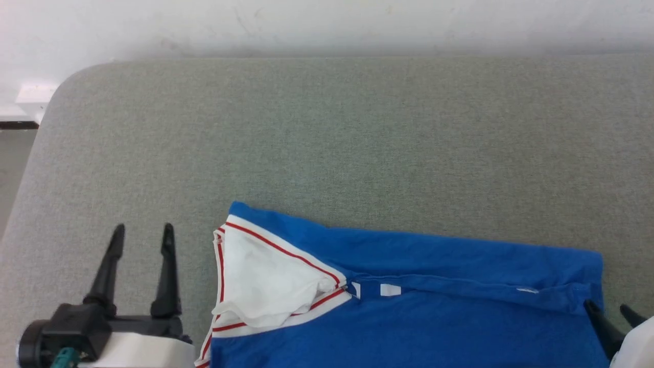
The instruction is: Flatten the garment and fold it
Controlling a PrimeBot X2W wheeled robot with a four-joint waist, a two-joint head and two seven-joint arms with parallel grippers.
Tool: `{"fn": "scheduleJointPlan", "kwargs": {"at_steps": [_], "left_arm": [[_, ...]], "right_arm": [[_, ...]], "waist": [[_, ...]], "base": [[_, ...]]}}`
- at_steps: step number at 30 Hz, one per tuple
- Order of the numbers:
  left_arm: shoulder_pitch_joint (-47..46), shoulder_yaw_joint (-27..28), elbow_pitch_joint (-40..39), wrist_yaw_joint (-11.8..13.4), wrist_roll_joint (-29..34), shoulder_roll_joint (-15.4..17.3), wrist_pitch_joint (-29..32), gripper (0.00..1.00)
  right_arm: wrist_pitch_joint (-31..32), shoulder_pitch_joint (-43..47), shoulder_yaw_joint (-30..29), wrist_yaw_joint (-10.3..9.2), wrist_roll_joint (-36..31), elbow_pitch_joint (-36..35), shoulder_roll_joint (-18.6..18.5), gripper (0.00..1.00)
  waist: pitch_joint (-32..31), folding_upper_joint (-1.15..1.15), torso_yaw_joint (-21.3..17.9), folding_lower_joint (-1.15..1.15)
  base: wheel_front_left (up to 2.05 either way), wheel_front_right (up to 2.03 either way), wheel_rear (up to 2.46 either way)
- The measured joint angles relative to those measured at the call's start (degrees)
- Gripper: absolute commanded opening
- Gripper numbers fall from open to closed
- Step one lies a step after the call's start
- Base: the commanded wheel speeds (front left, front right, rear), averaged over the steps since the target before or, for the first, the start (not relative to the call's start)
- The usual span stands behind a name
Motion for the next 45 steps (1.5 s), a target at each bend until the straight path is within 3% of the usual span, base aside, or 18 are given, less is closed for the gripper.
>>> {"fn": "scheduleJointPlan", "kwargs": {"at_steps": [4,10,11,13,14,24,29,39,45], "left_arm": [[0.22,0.59,0.88,-1.63,1.01,-2.13,0.00,1.00],[0.23,1.47,2.66,-4.11,1.27,-2.80,0.00,1.00],[0.22,1.62,2.77,-4.34,1.26,-2.85,0.00,1.00],[0.22,1.79,3.27,-4.86,1.26,-2.86,0.00,1.00],[0.22,1.83,3.45,-5.15,1.26,-2.86,0.00,1.00],[0.32,1.55,4.67,-5.61,2.36,-2.75,0.00,1.00],[0.44,1.02,4.77,-5.20,2.78,-2.85,0.00,1.00],[0.50,-0.11,5.44,-5.19,3.26,-2.79,0.16,1.00],[0.51,-0.08,5.91,-5.19,3.26,-2.69,0.41,1.00]], "right_arm": [[-1.40,-0.34,0.02,0.00,-0.92,3.82,-0.12,1.00],[-2.40,-2.15,0.34,0.00,-1.22,8.60,-0.74,1.00],[-2.13,-2.52,0.60,0.00,-1.10,9.12,-0.89,0.79],[-1.13,-3.00,0.76,-0.01,-0.30,9.66,-0.93,0.13],[-0.43,-3.26,0.76,-0.01,-0.16,9.78,-1.00,0.00],[0.38,-4.73,1.59,0.07,-1.52,8.46,-1.15,0.00],[-1.27,-8.05,0.87,0.07,-4.31,7.40,-3.48,0.00],[-2.01,-9.33,-11.37,0.07,-8.73,14.73,-9.49,0.00],[-2.97,-9.15,-12.49,0.07,-9.55,16.31,-8.73,0.00]], "waist": [[0.51,0.00,0.79,0.00],[1.48,0.00,2.00,0.00],[1.65,0.00,2.15,0.00],[1.92,0.00,2.42,0.00],[2.02,0.00,2.51,0.00],[0.41,0.00,1.77,0.01],[-1.14,0.00,0.79,0.00],[-1.71,0.00,-0.06,0.00],[-1.69,0.00,-0.25,0.00]], "base": [[0.00,0.00,0.00],[0.00,0.00,0.00],[0.00,0.00,0.00],[0.00,0.00,0.00],[0.00,0.00,0.00],[0.00,0.00,0.00],[0.00,0.00,0.00],[0.00,0.00,0.00],[0.00,0.00,0.00]]}}
